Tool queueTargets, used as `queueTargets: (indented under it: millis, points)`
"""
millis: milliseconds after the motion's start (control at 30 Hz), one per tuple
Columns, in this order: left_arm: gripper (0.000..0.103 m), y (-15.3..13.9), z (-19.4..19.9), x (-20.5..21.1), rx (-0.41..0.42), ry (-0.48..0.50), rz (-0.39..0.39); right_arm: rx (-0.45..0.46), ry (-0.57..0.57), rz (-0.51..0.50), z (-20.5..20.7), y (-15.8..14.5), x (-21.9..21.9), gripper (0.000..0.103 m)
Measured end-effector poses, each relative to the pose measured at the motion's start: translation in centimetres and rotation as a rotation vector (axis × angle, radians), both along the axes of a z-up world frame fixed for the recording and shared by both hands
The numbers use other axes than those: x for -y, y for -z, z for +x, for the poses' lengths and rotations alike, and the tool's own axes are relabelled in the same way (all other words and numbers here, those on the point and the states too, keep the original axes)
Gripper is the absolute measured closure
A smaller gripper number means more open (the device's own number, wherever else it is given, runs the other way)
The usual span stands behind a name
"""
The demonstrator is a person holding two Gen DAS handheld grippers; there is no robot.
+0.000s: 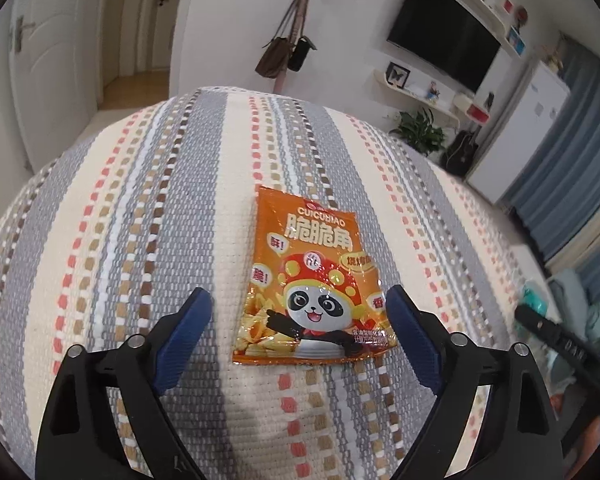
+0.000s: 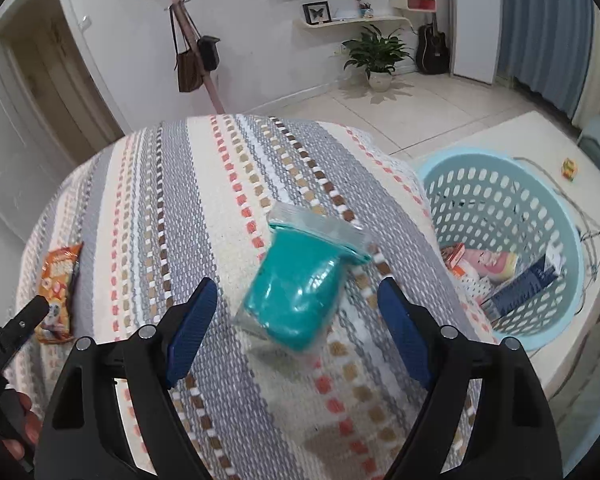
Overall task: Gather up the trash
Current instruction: 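Grasp the orange snack bag with the left tool while the right tool grasps the teal bag, then carry the snack bag and teal bag over the basket and open both tools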
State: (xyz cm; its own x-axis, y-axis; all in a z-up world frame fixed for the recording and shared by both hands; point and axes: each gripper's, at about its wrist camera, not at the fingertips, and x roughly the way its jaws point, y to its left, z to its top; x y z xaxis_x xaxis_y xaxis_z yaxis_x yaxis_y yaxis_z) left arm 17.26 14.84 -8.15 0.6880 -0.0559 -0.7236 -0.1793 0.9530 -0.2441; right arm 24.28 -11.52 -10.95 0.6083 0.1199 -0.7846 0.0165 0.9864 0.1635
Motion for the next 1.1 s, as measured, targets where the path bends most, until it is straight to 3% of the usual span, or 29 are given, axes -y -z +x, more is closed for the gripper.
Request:
queueTargets:
  millis: [133,233,400,467,600,667,833,1100]
  points:
    - [0.017,0.0,0.4,1.7,-0.022,0.037,0.083,0.010,0.014,-0.092,0.1,0.0,-0.8,0.046]
    - [0.032,0.1,0.6,2.9,-0.040,0.045,0.165,0.024,0.007,-0.106,0.1,0.0,-0.8,0.066]
    - [0.058,-0.2,0.2,3.2,-0.029,0.048,0.201,0.040,-0.004,-0.089,-0.3,-0.2,-0.6,0.067]
    - [0.083,-0.3,0.0,3.0,-0.018,0.052,0.186,0.047,-0.010,-0.076,-0.3,-0.4,-0.7,0.068]
    - [0.100,-0.8,-0.5,2.7,-0.003,0.050,0.144,0.074,0.005,-0.065,-0.7,-0.8,-0.4,0.068]
    - [0.102,-0.9,-1.0,2.5,0.033,0.094,0.072,0.091,0.010,-0.053,-0.9,-1.0,-0.3,0.068]
    - [0.103,-2.4,-2.6,2.7,0.119,0.144,0.002,0.132,0.011,-0.024,-1.6,-1.7,0.2,0.069]
    - [0.103,-6.8,-5.3,6.2,0.250,0.222,0.014,0.214,0.036,-0.003,-3.2,-4.6,2.2,0.069]
